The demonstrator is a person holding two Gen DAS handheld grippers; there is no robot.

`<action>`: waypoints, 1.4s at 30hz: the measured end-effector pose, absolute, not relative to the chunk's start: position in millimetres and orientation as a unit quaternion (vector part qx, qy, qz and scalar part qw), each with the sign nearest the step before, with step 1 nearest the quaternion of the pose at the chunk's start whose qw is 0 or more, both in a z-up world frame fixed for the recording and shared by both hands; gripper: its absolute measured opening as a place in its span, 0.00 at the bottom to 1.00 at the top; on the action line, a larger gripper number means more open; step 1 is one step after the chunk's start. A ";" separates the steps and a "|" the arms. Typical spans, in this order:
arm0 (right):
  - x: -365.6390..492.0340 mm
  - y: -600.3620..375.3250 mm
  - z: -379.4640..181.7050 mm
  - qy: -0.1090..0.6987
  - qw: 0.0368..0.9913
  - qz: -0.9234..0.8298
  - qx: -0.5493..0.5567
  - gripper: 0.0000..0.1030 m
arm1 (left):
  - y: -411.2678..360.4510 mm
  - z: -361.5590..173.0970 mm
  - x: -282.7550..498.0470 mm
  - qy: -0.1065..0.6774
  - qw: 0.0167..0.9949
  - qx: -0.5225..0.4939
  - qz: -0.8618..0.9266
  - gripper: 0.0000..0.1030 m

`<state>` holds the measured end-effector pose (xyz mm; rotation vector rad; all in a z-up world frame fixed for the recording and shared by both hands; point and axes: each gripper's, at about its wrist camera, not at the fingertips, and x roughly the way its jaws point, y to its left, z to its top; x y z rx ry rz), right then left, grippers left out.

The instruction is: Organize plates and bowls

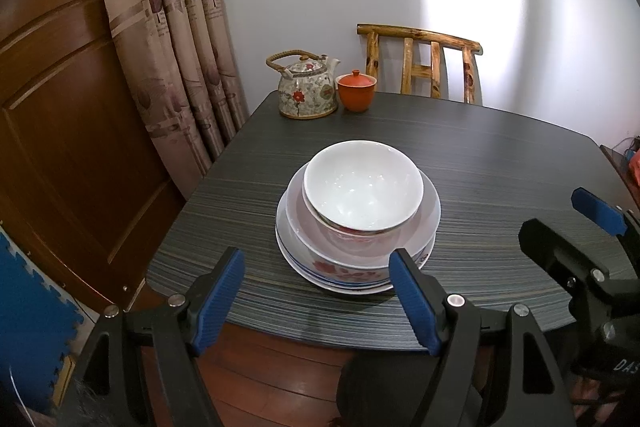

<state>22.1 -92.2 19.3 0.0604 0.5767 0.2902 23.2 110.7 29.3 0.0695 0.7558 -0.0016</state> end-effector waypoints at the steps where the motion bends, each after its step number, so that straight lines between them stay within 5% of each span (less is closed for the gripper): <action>1: 23.1 -91.7 19.7 0.284 0.948 0.143 0.030 0.98 | 110.6 29.1 23.1 0.369 0.929 0.034 -0.001 0.74; 42: 22.7 -89.1 16.9 0.288 0.946 0.147 0.027 0.99 | 112.7 25.4 29.9 0.380 0.924 0.033 0.004 0.74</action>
